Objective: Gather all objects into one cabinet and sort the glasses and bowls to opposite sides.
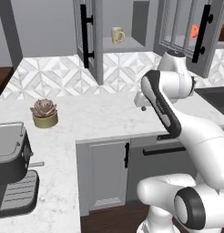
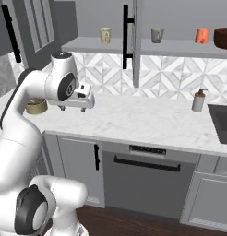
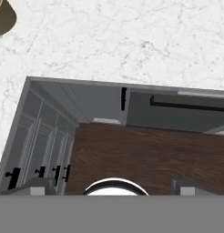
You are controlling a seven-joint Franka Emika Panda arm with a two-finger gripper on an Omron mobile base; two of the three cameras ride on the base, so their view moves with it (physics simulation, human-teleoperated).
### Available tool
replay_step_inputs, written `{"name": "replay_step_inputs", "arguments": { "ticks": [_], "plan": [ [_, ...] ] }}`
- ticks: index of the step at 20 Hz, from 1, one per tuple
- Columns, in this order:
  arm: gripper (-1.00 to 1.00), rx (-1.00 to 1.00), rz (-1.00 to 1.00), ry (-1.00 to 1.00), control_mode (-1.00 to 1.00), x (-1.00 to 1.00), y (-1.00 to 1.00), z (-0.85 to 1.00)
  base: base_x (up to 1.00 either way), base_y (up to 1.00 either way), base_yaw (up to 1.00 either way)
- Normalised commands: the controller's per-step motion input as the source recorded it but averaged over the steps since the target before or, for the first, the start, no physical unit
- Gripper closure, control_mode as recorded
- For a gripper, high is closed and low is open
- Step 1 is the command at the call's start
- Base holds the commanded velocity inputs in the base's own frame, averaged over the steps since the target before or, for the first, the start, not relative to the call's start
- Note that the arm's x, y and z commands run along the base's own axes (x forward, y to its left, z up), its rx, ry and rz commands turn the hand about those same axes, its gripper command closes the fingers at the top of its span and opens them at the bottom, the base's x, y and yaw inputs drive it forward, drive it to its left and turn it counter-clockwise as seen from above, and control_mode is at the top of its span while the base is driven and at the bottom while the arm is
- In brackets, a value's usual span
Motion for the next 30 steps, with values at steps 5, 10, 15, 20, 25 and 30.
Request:
{"name": "replay_step_inputs", "arguments": {
  "ticks": [5,10,15,20,25,30],
  "plan": [
    [-1.0,0.0,0.0,0.0,1.0,0.0,0.0,0.0,0.35,-0.02,0.01],
    [-1.0,0.0,0.0,0.0,1.0,0.0,0.0,0.0,0.58,0.0,0.0],
    [-1.0,0.0,0.0,0.0,1.0,0.0,0.0,0.0,0.52,-0.01,0.01],
    [-1.0,0.0,0.0,0.0,1.0,0.0,0.0,0.0,0.54,0.0,0.02],
    [-1.0,0.0,0.0,0.0,1.0,0.0,0.0,0.0,0.2,0.0,0.05],
    [-1.0,0.0,0.0,0.0,1.0,0.0,0.0,0.0,-0.01,0.01,0.04]
  ]
}}
